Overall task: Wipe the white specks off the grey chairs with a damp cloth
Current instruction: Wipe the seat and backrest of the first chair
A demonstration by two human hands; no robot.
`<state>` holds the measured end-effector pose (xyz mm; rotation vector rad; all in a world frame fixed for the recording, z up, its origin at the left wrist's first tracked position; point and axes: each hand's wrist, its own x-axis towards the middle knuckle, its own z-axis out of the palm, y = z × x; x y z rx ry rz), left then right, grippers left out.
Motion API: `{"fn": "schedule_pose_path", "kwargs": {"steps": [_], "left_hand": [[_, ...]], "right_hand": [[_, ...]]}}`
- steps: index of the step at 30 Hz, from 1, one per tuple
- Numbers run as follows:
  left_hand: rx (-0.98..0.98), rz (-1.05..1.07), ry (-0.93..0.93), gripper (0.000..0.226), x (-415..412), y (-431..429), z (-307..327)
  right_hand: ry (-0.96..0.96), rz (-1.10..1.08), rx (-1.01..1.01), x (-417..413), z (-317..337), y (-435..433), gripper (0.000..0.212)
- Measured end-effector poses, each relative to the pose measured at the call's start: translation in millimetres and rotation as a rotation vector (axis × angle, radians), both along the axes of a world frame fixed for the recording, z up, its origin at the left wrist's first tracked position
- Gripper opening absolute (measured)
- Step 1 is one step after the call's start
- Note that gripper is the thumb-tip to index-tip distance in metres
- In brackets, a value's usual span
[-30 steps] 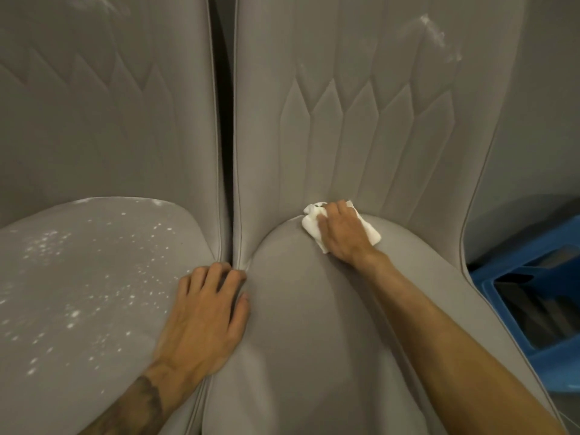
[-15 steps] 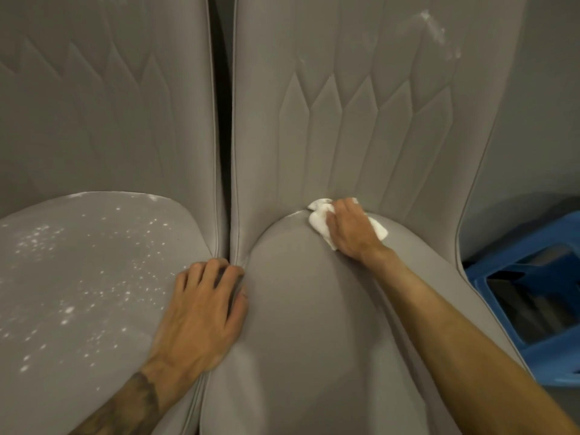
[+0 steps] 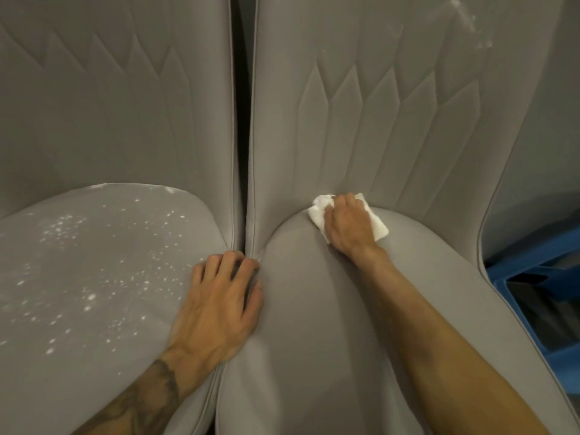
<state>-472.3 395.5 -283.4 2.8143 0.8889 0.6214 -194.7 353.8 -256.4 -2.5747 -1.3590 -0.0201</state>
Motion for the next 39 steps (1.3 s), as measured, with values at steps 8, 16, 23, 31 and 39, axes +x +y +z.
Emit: {"fn": "schedule_pose_path", "kwargs": {"steps": [8,16,23,31,39], "left_hand": [[0.007,0.003,0.001,0.028,-0.6,-0.5,0.9],[0.01,0.0,-0.004,0.028,-1.7,-0.6,0.6],[0.013,0.009,-0.002,0.028,-1.2,-0.8,0.2],[0.008,0.009,-0.004,0.027,-2.2,0.8,-1.3],[0.014,0.002,-0.032,0.024,-1.0,2.4,-3.1]], "right_hand": [[0.023,0.102,0.032,-2.8,0.7,6.9,0.031],[0.048,0.277,0.021,-9.2,0.8,-0.8,0.032],[0.052,0.414,0.04,-37.9,-8.5,3.4,0.028],[0.077,0.363,0.085,-43.5,-5.3,5.5,0.022],[0.048,0.323,0.118,-56.3,1.0,6.3,0.031]]}}
